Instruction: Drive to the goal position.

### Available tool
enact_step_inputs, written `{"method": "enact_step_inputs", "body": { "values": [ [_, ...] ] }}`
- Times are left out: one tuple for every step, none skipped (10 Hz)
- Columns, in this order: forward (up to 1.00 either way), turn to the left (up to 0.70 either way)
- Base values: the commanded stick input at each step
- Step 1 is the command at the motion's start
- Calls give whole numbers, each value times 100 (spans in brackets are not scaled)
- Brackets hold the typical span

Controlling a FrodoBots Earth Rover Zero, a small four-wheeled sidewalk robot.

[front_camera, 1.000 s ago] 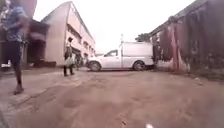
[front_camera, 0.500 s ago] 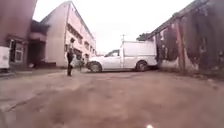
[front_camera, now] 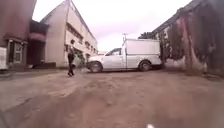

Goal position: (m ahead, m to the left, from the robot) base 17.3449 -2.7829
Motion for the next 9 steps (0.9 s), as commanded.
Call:
{"method": "enact_step_inputs", "body": {
  "values": [
    [85, 0],
    [85, 0],
    [85, 14],
    [85, 32],
    [37, 15],
    [8, 0],
    [34, 0],
    [59, 0],
    [85, 0]
  ]
}}
